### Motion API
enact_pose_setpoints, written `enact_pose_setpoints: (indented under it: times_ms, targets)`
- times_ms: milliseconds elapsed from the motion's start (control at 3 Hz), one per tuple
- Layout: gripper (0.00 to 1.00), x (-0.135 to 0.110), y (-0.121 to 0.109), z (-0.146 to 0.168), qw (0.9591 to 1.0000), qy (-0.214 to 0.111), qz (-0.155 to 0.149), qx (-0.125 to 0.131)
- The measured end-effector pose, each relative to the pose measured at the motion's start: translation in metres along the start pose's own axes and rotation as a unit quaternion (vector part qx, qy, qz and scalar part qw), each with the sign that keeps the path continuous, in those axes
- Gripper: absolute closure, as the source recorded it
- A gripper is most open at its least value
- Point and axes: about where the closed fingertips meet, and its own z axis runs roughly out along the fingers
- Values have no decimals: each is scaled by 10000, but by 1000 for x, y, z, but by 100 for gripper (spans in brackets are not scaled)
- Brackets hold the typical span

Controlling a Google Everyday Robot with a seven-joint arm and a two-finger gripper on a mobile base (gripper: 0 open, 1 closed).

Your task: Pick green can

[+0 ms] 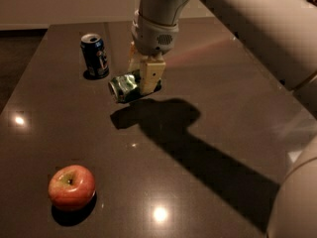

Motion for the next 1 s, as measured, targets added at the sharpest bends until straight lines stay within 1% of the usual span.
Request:
enact_pose_setpoints:
  times_ms: [333, 667, 1000]
  targets:
    - [100, 0, -2, -35, 9991, -270, -147, 288]
    - [100, -5, -2, -65, 9963, -517, -371, 572]
    - [100, -8, -9, -67, 9950, -568, -395, 721]
